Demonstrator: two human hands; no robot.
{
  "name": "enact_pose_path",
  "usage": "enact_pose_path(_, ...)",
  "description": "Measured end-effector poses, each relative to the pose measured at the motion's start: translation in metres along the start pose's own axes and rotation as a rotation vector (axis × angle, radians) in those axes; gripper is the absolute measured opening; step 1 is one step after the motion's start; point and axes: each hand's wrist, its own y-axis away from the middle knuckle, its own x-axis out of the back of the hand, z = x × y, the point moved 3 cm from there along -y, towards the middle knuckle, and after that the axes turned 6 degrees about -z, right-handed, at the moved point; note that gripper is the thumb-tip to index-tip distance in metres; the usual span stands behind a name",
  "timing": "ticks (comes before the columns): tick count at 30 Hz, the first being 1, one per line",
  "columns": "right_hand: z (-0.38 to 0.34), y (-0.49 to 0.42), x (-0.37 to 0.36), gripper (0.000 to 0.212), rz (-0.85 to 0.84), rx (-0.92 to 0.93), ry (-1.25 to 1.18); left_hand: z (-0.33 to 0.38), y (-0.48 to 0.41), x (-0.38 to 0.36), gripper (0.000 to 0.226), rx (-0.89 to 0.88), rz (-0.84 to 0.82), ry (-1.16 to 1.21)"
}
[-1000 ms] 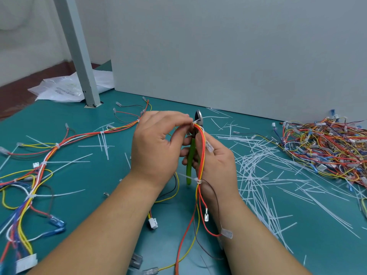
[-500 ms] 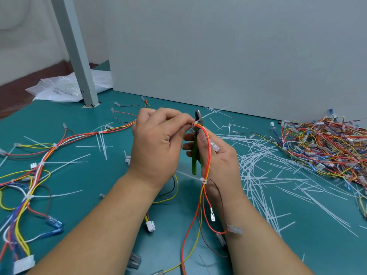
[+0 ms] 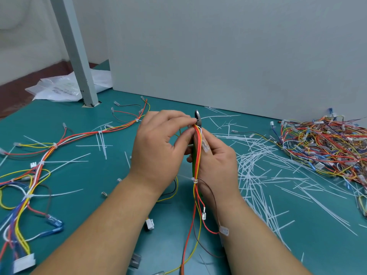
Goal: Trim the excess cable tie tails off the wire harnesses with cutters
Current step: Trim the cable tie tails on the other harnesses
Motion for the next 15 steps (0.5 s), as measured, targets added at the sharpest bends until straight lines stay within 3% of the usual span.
enact_pose_path(6, -0.0011, 0.003, -0.0005, 0.022, 0.029, 0.048, 0.13, 0.0006, 0.0042, -0.0012, 0.012, -0.004, 0.034, 0.031)
enact_pose_path(15, -0.0033, 0.0033, -0.0018, 0.022, -0.008, 0.085, 0.073, -0.0002, 0.0036, -0.0074, 0.011, 0.048, -0.033, 0.096)
